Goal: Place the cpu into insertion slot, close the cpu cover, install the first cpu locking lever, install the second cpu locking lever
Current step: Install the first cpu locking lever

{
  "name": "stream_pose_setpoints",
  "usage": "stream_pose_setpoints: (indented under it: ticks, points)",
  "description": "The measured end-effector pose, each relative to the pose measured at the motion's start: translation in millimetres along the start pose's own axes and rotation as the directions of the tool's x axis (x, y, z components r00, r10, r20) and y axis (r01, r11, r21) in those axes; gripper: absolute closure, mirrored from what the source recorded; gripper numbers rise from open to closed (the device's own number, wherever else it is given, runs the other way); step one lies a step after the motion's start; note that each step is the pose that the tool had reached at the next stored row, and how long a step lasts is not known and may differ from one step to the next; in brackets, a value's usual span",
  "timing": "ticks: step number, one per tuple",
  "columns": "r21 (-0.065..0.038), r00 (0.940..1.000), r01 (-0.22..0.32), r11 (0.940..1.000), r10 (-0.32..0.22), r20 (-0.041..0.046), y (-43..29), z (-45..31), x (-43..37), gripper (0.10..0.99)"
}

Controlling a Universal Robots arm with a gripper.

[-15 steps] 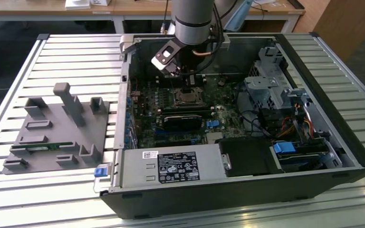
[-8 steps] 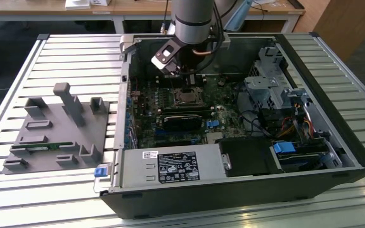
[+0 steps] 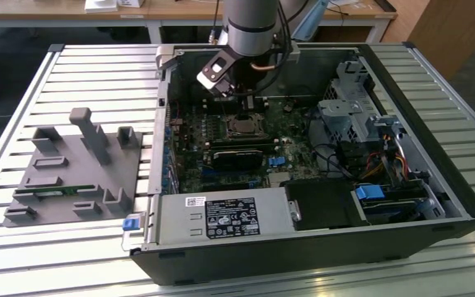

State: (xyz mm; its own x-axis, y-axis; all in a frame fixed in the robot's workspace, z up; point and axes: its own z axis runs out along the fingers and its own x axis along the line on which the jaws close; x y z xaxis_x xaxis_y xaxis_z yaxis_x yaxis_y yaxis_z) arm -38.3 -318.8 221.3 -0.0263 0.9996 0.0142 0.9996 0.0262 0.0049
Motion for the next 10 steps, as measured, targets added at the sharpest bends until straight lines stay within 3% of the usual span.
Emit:
stream_pose_setpoints:
  ticks: [10]
  points:
    - [0.0,1.0,0.0,1.0,0.0,0.0014,0.0,-3.1,0.0,0.98]
